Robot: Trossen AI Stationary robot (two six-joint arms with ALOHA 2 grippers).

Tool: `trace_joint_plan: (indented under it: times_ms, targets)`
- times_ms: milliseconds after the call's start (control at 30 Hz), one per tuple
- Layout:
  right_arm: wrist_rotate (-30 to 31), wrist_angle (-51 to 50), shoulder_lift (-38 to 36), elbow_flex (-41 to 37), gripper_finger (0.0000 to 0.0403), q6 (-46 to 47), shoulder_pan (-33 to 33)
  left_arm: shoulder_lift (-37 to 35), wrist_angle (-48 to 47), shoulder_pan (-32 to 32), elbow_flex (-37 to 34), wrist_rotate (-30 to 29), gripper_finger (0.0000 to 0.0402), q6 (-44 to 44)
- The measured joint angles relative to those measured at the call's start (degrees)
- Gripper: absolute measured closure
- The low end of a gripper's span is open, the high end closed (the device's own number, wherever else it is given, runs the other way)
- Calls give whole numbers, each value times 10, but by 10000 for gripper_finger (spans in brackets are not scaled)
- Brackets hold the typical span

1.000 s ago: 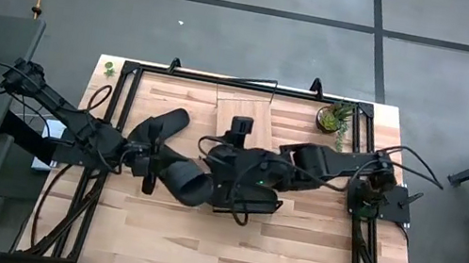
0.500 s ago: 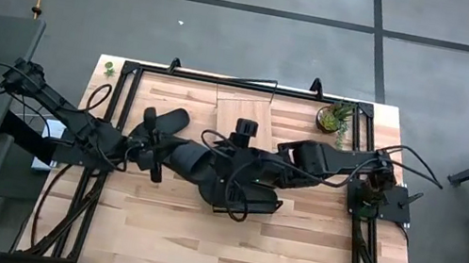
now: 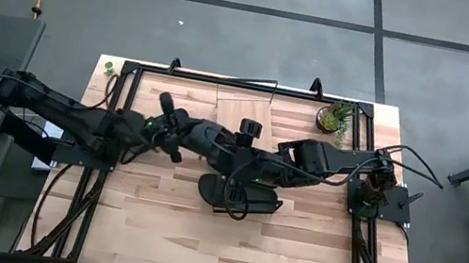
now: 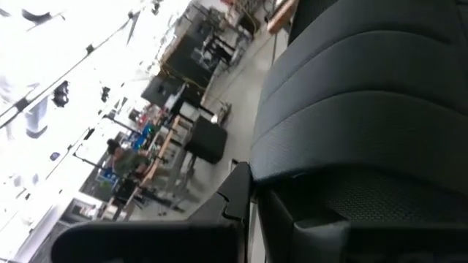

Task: Pick and place slides into the shelf
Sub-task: Put the bottom black slipper on the shelf

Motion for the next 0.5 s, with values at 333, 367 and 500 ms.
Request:
trace_joint_plan:
  times_ms: [333,367,500]
  targets:
    - [5,-30,-15,0,176,51,-9,98,1,52,60,46,396,10]
    - [3,-27,-17,0,176,53,-11,105,2,54,65,44,396,16]
    - [-9,-13,-32,0,176,46,-15,125,7,76,82,42,396,31]
